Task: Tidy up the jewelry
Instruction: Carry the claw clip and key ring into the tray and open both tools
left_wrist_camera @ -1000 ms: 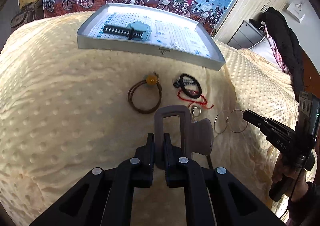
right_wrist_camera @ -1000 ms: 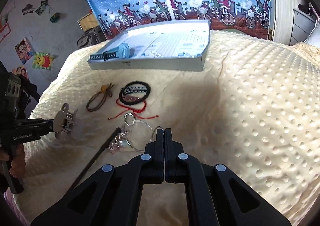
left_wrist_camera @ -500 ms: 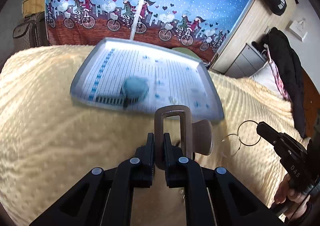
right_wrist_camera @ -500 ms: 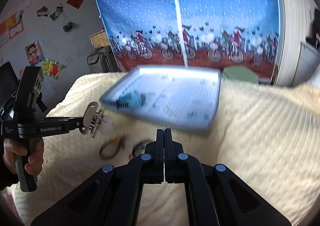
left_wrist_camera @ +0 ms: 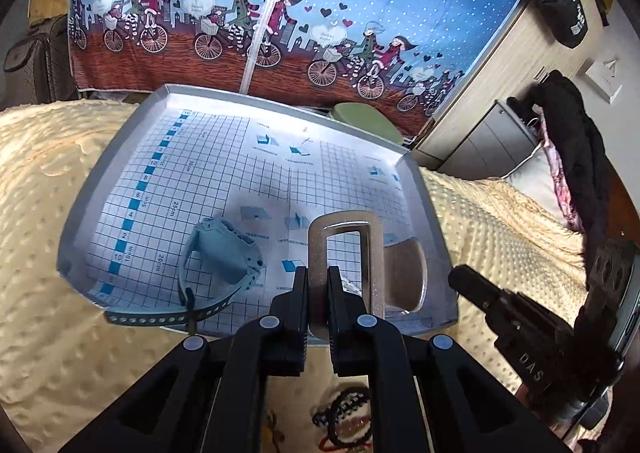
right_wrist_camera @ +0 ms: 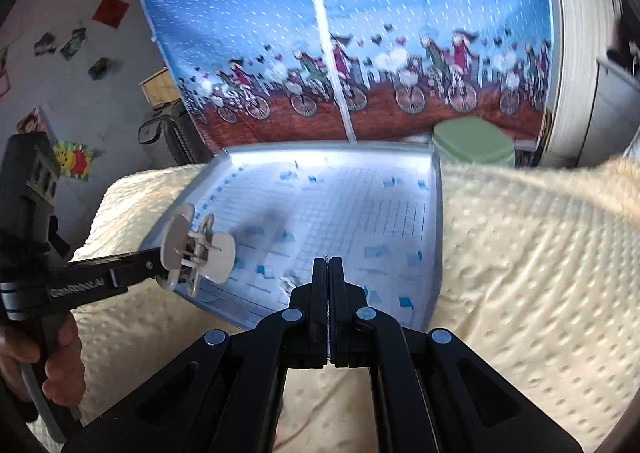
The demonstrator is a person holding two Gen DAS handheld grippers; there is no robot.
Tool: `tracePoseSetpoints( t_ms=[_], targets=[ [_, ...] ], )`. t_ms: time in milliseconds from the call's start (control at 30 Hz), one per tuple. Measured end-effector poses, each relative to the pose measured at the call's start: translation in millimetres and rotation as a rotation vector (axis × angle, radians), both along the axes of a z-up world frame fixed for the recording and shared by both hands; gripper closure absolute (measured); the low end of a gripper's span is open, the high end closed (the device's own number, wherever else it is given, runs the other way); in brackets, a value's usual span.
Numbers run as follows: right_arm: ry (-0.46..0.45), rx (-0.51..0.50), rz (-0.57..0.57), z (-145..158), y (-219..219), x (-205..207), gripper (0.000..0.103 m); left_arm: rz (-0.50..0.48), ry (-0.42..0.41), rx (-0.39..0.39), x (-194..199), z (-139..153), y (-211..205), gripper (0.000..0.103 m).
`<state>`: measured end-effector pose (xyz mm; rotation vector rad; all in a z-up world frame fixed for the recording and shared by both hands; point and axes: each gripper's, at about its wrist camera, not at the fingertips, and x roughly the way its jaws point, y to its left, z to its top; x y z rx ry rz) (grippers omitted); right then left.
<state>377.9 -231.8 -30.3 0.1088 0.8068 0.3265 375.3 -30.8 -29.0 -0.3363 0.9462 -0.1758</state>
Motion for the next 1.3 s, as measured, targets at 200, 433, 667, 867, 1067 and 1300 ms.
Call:
tracePoseSetpoints(
  t_ms=[200, 433, 667, 867, 1067, 1300],
  targets=[
    [0.034, -0.011, -0.011, -24, -9, -3, 0.102, -0.010, 0.037, 0.002, 15, -18, -13, 0.095],
    [0.043, -0.032, 0.003, -28, -13, -11, 0.102, -0.009, 0.077, 0.038, 14, -32, -21, 0.094],
    [0.064, 0.015, -0.047, -32, -26, -13, 0.101, 0.018, 0.063, 0.053, 8, -36, -19, 0.080],
    [0.023, 0.064, -0.097, -27, -45, -27, 0.076, 0.029, -0.022, 0.049, -10, -19, -18, 0.046],
    [-0.070, 0.121, -0.133, -8, -64, -60, 0.039, 0.061, -0.249, 0.029, -62, 20, -14, 0.001],
    [-0.279, 0.132, -0.088, 40, -74, -127, 0.003, 0.071, -0.414, 0.082, -121, 66, -6, 0.000]
  ],
)
